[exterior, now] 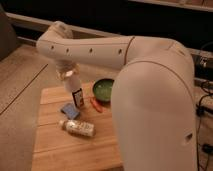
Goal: Place the ceramic cup over the eraser
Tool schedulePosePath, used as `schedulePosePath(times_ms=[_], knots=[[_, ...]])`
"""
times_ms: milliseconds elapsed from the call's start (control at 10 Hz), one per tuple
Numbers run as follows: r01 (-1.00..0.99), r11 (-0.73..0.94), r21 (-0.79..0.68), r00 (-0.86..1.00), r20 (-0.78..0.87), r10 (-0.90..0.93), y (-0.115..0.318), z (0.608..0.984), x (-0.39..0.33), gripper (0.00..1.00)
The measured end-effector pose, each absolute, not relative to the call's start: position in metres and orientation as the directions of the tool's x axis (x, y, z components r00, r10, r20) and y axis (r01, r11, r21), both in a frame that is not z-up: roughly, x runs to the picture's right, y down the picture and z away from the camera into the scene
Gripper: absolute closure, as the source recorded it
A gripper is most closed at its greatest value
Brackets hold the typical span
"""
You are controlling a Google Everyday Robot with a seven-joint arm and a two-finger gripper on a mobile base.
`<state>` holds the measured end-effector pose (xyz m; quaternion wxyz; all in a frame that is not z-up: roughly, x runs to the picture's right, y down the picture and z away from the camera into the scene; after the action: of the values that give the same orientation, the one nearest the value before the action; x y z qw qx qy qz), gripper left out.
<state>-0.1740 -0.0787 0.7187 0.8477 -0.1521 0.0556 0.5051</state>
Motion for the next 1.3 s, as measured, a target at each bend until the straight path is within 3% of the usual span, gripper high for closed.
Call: schedulePosePath(times_ms=[1300], knots=[[-0.899, 0.364, -0.242, 0.427, -0.302, 0.852, -0.045, 0.768, -0.152, 1.0]])
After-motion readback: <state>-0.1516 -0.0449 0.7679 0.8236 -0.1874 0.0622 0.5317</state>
